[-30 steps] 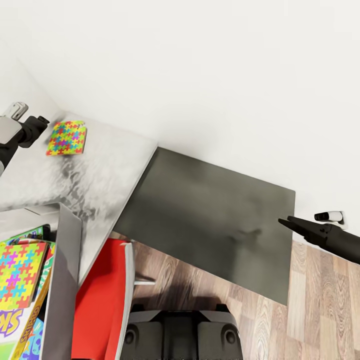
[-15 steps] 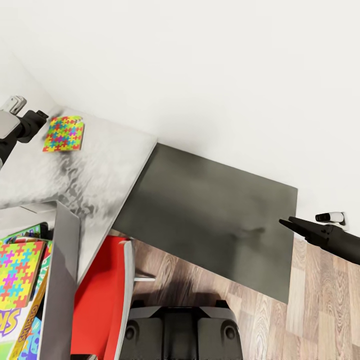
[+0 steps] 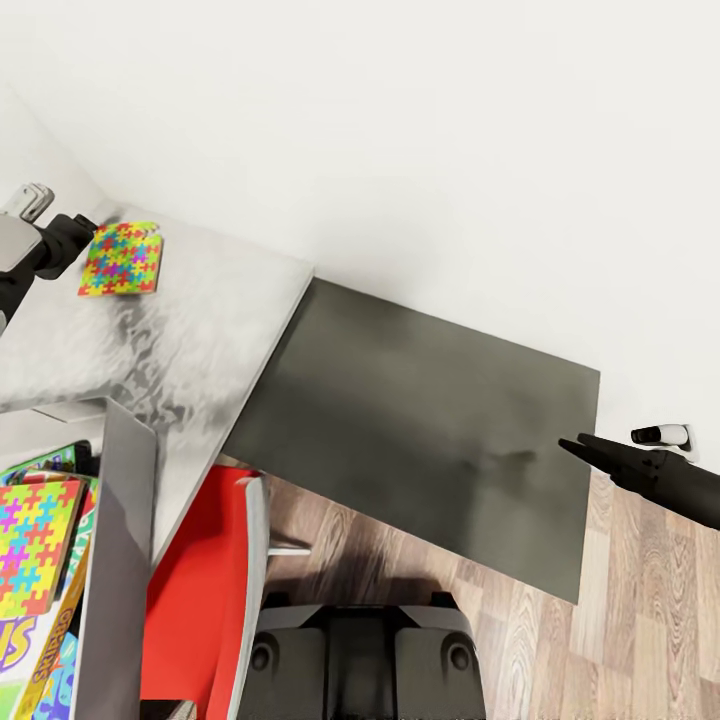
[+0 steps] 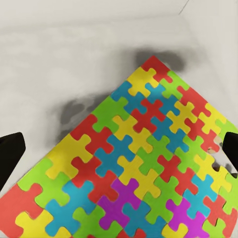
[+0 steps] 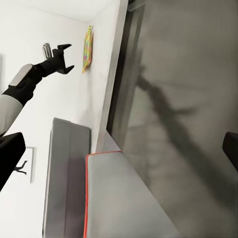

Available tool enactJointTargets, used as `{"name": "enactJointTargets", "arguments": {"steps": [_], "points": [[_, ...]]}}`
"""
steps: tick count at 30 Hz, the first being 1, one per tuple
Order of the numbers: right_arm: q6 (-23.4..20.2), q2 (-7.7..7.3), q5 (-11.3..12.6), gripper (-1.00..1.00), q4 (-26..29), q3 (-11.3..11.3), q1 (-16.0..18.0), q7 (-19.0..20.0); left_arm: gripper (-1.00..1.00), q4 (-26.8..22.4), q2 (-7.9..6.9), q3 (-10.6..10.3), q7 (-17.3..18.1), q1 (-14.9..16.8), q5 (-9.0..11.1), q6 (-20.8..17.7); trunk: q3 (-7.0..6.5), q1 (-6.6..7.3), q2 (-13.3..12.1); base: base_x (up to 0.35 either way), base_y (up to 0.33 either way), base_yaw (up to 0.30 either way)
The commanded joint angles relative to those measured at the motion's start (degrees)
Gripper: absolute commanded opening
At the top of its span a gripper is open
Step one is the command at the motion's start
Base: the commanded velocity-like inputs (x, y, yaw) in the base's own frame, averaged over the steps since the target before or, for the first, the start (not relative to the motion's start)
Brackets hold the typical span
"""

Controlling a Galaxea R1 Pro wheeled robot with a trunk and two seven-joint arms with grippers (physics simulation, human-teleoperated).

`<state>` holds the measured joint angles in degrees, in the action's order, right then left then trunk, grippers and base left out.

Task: Put all the toys in the child's room - the three board games (two on the bed and one on the table), the two jigsaw puzzles on the table, and the tennis ball on the table - inside the toy box on the table in the child's room.

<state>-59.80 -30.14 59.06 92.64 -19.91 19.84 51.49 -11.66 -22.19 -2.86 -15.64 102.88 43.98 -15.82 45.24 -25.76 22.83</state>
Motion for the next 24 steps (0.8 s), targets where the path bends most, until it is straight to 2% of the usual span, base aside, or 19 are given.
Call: {"name": "enactJointTargets", "arguments": {"steps": [1, 10, 24], "points": [[-0.2, -0.01, -0.2, 1.0, 0.0, 0.0, 0.0, 0.3, 1.0, -0.1, 0.0, -0.3, -0.4, 0.0, 0.4, -0.3, 0.16, -0.03, 0.1, 0.0, 0.0, 0.0], [-0.2, -0.01, -0.2, 1.0, 0.0, -0.1, 0.0, 0.3, 1.0, -0.1, 0.08, -0.3, -0.4, 0.1, 0.2, -0.3, 0.83, -0.03, 0.1, 0.0, 0.0, 0.008], [-0.2, -0.02, -0.2, 1.0, 0.0, -0.8, 0.0, 0.3, 1.0, -0.1, 0.15, -0.4, -0.4, -0.2, 0.2, -0.3, 1.07, -0.03, 0.1, 0.0, 0.0, 0.002]]}}
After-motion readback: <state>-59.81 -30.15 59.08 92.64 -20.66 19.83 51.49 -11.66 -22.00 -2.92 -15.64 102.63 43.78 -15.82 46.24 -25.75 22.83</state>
